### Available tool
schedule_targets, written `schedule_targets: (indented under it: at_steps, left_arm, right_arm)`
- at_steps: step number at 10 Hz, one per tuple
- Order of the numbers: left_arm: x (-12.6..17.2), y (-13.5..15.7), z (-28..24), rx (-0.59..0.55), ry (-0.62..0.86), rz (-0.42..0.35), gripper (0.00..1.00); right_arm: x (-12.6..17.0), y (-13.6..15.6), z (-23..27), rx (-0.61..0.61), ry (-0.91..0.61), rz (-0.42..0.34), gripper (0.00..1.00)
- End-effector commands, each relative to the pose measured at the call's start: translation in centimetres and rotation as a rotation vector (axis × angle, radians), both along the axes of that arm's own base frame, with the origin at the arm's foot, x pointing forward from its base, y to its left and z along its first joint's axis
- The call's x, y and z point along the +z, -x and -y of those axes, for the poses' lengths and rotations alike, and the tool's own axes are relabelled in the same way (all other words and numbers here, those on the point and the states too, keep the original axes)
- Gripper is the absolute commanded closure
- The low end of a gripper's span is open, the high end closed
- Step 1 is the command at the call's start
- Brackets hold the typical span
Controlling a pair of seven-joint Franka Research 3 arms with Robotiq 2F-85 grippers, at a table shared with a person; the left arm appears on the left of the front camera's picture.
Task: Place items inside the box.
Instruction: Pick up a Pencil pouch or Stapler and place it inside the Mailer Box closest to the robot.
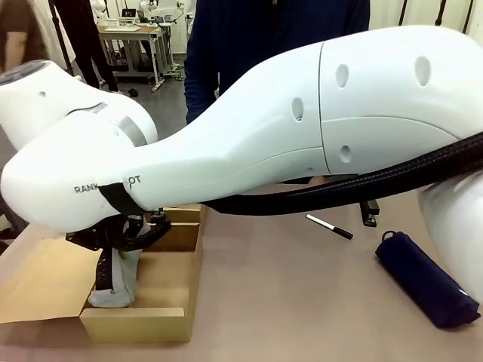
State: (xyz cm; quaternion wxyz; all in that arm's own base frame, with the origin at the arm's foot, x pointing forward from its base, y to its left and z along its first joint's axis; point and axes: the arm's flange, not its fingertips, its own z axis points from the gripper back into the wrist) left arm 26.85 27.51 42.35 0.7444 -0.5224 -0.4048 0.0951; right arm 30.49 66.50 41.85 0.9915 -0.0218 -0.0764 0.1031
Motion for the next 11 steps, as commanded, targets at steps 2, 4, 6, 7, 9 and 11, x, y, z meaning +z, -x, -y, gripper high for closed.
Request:
schedule_targets:
  at_steps: [2,4,6,7,9,11]
  left_arm:
    - [0.1,-0.1,0.0,0.003,0.005,0.035,0.00]
    - [0.1,-0.1,0.0,0.003,0.005,0.035,0.00]
    - [0.1,-0.1,0.0,0.003,0.005,0.035,0.00]
    - [0.1,-0.1,0.0,0.003,0.005,0.035,0.00]
    - [0.1,-0.1,0.0,0.003,0.005,0.035,0.00]
    - [0.1,-0.1,0.0,0.003,0.005,0.035,0.00]
  right_arm:
    - [1.4,-0.2,1.1,-0.027,-0.040,-0.018,0.95]
    - [-0.7,0.0,2.0,-0.046,-0.054,-0.073,0.95]
    - [-3.0,0.3,2.5,-0.055,-0.013,-0.063,0.95]
    - [-4.3,0.3,2.7,-0.063,0.002,-0.060,0.95]
    - [-5.5,0.1,3.3,-0.066,-0.030,-0.041,0.95]
    - [-5.5,-0.1,4.0,-0.080,-0.040,-0.046,0.95]
